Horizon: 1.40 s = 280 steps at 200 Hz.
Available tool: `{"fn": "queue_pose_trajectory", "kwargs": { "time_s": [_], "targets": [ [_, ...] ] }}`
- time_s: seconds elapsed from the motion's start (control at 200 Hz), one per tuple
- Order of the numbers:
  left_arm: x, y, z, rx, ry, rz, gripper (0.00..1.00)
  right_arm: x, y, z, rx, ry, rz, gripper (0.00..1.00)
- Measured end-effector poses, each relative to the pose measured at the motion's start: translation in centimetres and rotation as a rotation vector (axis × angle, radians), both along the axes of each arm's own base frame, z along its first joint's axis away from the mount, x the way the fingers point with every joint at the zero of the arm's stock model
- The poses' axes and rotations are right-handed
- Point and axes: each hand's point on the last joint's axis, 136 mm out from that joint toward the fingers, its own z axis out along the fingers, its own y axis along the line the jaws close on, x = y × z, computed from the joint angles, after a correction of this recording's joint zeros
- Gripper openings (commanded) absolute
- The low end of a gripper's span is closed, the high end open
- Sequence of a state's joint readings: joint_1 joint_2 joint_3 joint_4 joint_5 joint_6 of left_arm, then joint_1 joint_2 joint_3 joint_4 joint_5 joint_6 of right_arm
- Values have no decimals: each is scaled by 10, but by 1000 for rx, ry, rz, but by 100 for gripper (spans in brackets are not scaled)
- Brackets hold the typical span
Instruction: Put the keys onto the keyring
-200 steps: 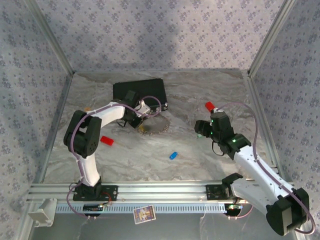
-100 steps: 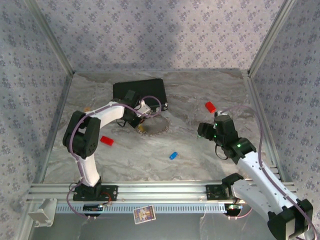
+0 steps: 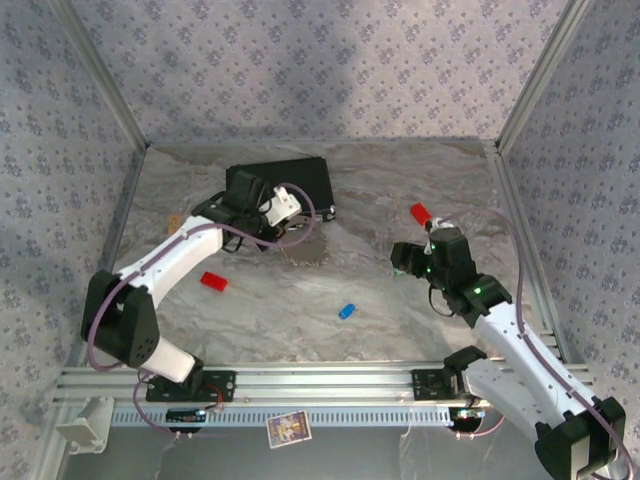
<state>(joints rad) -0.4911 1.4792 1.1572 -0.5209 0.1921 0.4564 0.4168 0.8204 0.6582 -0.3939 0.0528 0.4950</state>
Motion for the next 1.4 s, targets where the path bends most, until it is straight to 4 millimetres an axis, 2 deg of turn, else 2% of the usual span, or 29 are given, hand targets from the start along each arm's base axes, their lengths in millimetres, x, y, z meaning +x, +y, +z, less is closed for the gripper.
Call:
{"fn": "queue_pose_trajectory", "kwargs": {
  "time_s": [0.11,0.185,0.305,0.39,0.485,0.61,0.715,0.85,1.034,1.194,1.399],
  "targets": [
    [-10,-2,12,-26,-30,-50,0,7,14,8,-3,-27,69,69],
    [-16,-6,24,-54,-56,-92,0,14,27,18,-4,-60,132,62],
    [-28,-12,45,-105,-106,-173,0,20,57,38,-11,-152,291,44],
    [-40,-16,57,-141,-134,-236,0,19,80,49,-18,-216,420,42],
    [-56,-24,67,-196,-155,-327,0,11,109,57,-36,-301,590,44],
    [-75,-35,76,-276,-191,-426,0,-10,146,68,-70,-447,814,45],
    [-86,-41,77,-327,-201,-475,0,-28,167,71,-107,-564,953,46],
    [-95,-47,76,-387,-215,-526,0,-41,179,70,-154,-656,1046,40],
    [-114,-54,65,-435,-186,-577,0,-46,183,67,-208,-723,1095,36],
    [-122,-56,65,-464,-184,-595,0,-52,186,67,-224,-757,1142,32],
    [-135,-59,59,-501,-164,-608,0,-68,201,52,-209,-737,1241,31]
  ]
}}
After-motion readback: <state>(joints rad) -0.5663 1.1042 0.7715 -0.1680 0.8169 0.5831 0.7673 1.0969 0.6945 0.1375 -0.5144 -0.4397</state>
